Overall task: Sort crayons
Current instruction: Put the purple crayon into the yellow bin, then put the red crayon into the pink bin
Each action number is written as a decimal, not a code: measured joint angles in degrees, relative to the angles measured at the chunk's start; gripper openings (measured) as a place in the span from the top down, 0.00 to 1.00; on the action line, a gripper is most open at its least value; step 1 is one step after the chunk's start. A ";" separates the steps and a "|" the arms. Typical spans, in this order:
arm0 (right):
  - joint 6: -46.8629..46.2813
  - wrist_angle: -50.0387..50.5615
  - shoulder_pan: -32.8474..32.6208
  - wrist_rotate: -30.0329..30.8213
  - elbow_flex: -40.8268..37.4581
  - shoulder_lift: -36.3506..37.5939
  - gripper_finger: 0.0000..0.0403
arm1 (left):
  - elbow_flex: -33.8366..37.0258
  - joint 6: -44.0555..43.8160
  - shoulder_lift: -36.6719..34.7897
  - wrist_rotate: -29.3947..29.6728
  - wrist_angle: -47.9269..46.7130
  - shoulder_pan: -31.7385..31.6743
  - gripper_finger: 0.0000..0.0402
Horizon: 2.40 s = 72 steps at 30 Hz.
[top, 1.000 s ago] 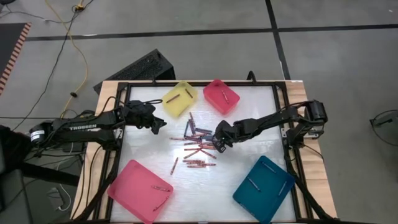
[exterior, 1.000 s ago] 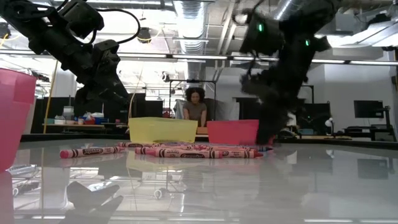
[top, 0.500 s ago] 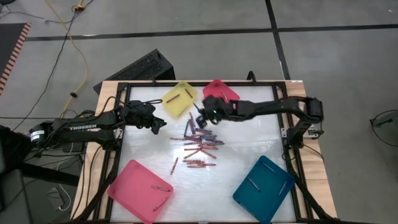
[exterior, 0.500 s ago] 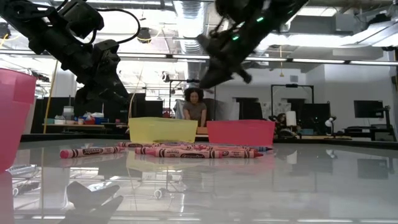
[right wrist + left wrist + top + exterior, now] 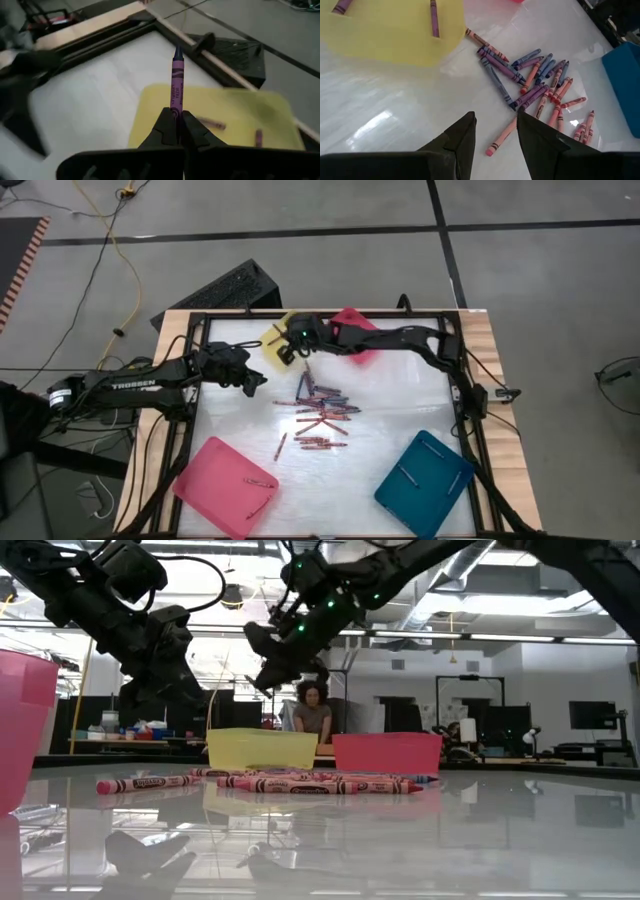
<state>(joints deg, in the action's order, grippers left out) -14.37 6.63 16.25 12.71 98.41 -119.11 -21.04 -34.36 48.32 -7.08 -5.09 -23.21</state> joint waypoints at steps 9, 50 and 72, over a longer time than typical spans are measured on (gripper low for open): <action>1.33 4.65 4.75 -5.49 0.75 -0.33 0.93 | -0.01 -0.20 -0.01 0.07 -0.34 0.07 0.67; 0.85 42.75 -14.18 -9.64 -6.33 14.47 0.85 | -0.02 0.52 0.01 0.05 -0.65 2.39 0.67; 4.10 26.68 -25.04 -6.29 -25.34 14.90 0.85 | -0.02 0.65 0.01 0.20 -0.66 2.81 0.67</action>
<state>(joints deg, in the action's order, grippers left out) -10.27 33.31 -8.78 6.43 73.06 -104.20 -21.05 -33.71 48.34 -6.87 -5.75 -20.40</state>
